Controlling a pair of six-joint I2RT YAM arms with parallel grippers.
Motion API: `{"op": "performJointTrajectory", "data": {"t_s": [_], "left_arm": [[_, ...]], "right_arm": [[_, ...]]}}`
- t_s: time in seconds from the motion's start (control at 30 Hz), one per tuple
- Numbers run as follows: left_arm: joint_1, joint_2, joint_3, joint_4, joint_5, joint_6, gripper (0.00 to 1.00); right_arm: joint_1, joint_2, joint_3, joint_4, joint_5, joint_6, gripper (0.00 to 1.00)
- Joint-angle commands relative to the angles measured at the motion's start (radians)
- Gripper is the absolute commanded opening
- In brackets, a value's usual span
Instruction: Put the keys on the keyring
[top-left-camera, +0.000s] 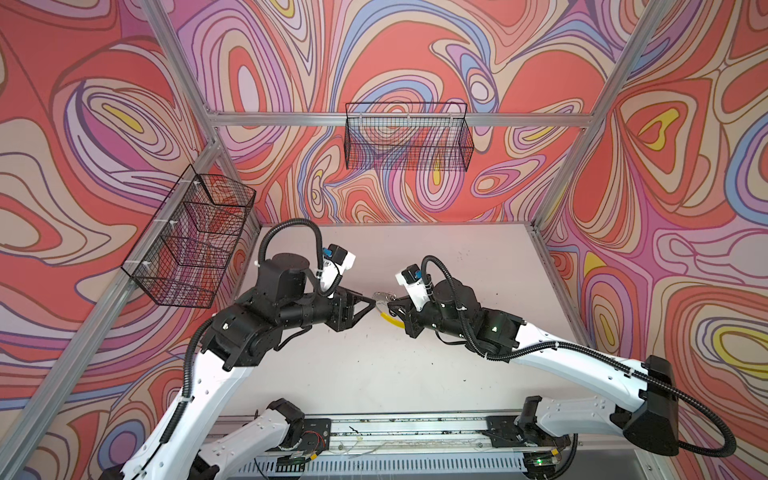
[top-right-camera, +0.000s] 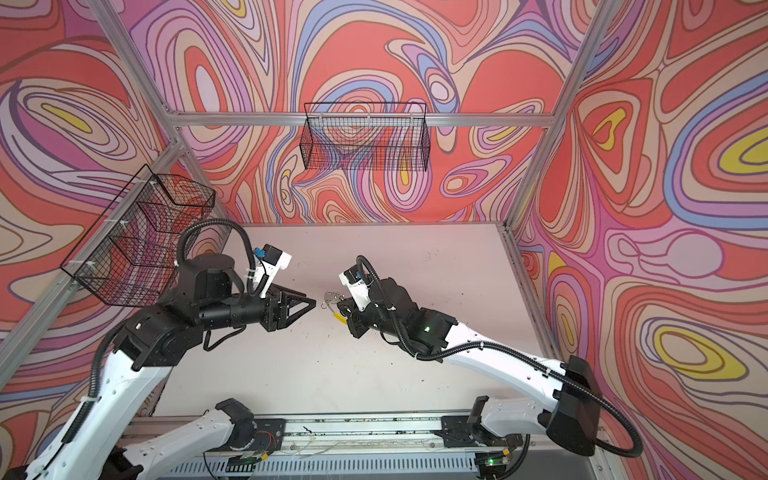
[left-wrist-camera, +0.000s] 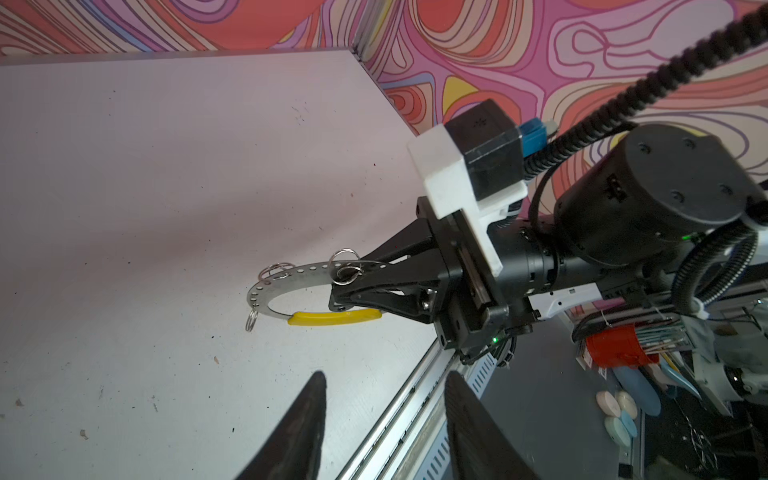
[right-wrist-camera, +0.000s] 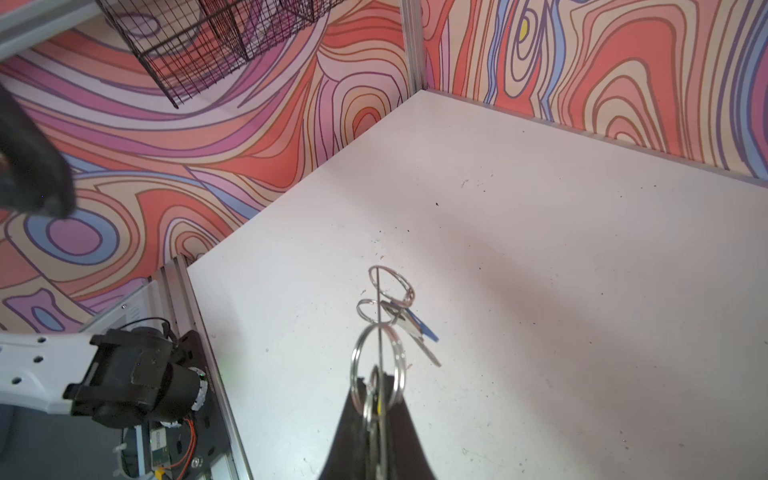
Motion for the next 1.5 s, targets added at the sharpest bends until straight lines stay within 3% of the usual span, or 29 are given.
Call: {"op": "performJointTrajectory", "data": {"t_s": [0.0,0.1,0.43,0.9,1.23,1.47], "left_arm": [[0.002,-0.037,-0.171,0.309,-0.041,-0.209,0.46],[-0.003,-0.057,-0.277,0.475,-0.044,-0.321,0.43],[-0.006,0.0,-0.354,0.639,0.007,-0.441,0.43],[-0.029,0.048,-0.361,0.714,0.054,-0.481,0.4],[-0.035,0.054,-0.361,0.746,0.075,-0.49,0.23],[-0.035,0.063,-0.338,0.698,0.032,-0.458,0.08]], "right_arm": [[0.002,-0.031,-0.033,0.159,-0.035,0.129,0.0],[0.002,-0.047,-0.061,0.203,-0.019,0.142,0.0],[0.001,-0.025,-0.054,0.195,0.015,0.097,0.0],[0.0,-0.019,-0.055,0.205,0.016,0.084,0.0],[0.001,-0.011,-0.058,0.215,0.019,0.085,0.0],[0.002,-0.011,-0.057,0.21,0.022,0.085,0.0]]}}
